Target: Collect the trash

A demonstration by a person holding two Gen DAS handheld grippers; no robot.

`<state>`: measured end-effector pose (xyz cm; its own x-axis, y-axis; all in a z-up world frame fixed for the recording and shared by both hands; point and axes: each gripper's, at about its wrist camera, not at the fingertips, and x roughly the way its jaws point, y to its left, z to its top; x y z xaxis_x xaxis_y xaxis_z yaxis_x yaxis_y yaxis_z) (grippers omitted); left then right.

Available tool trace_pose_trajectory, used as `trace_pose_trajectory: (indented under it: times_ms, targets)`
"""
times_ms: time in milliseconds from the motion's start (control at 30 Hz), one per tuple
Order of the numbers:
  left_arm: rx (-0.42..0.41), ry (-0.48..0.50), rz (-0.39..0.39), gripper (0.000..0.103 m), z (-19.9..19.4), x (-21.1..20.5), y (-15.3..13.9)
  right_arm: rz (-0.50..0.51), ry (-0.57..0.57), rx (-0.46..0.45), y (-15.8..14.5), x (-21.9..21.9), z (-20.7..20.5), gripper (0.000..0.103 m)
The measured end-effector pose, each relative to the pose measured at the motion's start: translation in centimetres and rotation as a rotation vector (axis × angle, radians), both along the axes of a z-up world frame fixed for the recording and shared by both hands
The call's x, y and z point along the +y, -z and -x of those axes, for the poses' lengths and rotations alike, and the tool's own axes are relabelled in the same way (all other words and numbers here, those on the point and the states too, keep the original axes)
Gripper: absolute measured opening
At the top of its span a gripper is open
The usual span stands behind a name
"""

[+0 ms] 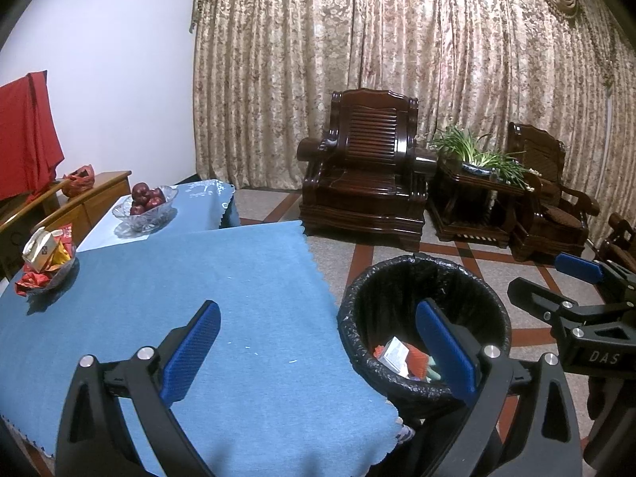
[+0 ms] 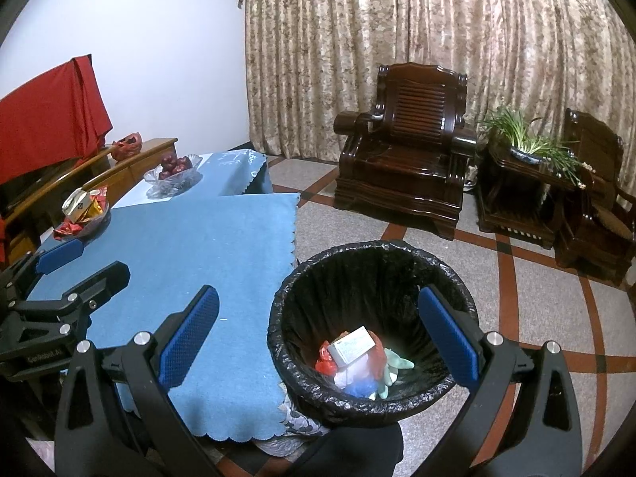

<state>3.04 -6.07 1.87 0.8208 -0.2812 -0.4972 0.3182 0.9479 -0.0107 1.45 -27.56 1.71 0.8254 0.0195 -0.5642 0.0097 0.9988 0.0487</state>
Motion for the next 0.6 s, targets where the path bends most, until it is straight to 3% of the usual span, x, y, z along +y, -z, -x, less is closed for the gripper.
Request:
trace_pose_trajectory:
  times_ms: [600]
  targets:
    - [0.002, 0.000, 0.000, 0.097, 0.00, 0.00, -0.12, 0.002, -0.003, 0.004, 0.04, -0.01, -0.33, 0.098]
